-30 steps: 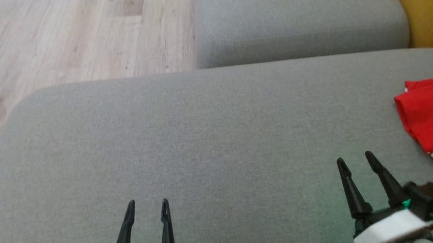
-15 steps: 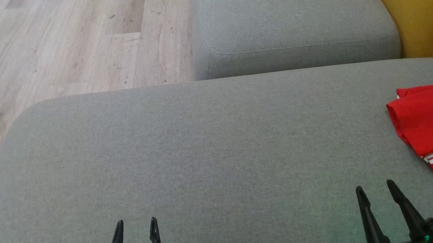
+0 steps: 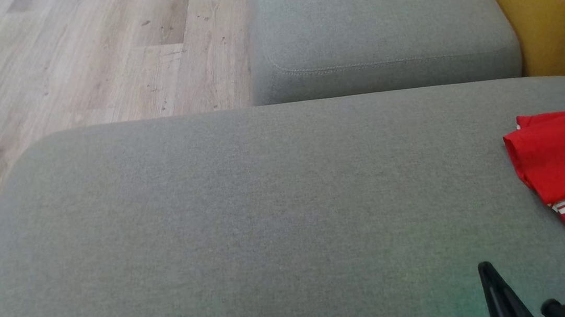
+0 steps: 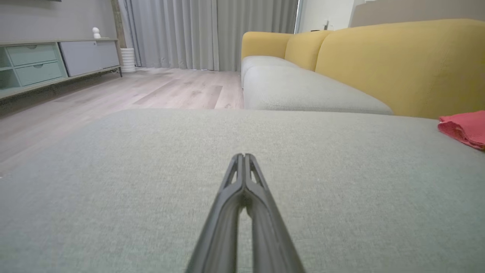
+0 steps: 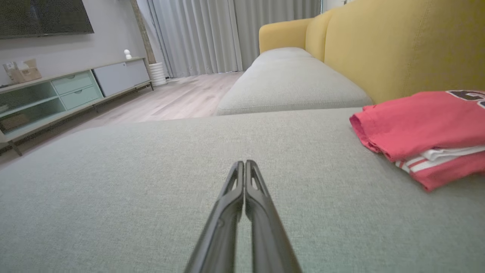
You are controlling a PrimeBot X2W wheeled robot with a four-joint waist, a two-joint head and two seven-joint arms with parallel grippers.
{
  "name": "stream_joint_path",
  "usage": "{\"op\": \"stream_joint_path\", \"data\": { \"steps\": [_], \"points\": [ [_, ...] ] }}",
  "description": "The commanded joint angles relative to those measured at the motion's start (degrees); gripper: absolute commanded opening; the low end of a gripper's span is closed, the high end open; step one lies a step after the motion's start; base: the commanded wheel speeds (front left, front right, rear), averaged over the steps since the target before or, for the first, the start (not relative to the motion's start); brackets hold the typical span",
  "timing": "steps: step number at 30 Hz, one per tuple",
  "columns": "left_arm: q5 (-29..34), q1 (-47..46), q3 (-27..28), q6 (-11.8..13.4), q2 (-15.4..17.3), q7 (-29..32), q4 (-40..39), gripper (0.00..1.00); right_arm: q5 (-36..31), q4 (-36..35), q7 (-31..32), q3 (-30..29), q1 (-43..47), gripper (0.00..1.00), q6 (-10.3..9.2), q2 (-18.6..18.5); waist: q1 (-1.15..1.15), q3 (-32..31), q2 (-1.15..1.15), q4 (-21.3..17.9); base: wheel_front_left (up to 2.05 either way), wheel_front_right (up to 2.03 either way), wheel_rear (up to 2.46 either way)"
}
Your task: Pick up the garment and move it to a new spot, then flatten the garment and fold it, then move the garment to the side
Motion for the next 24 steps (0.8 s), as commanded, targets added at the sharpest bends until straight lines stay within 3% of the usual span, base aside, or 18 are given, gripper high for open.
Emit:
{"op": "stream_joint_path", "data": {
  "steps": [1,24],
  "points": [
    [-1.6,-1.01,0.19,-0.11,0.05,0.08,-1.63,0.0,1.7,-1.64,0.11,-0.05,-0.42,0.0,0.0,-0.09,0.0,0.1,0.0,-0.07,0.0,0.0,0.0],
    [-17.65,-5.15,2.45,-2.15,0.89,2.91,0.01,0.0,17.46,-0.36,2.97,-0.82,-4.65,0.0,0.04,-0.92,0.0,1.31,0.0,-1.07,0.0,0.0,0.0]
  ]
}}
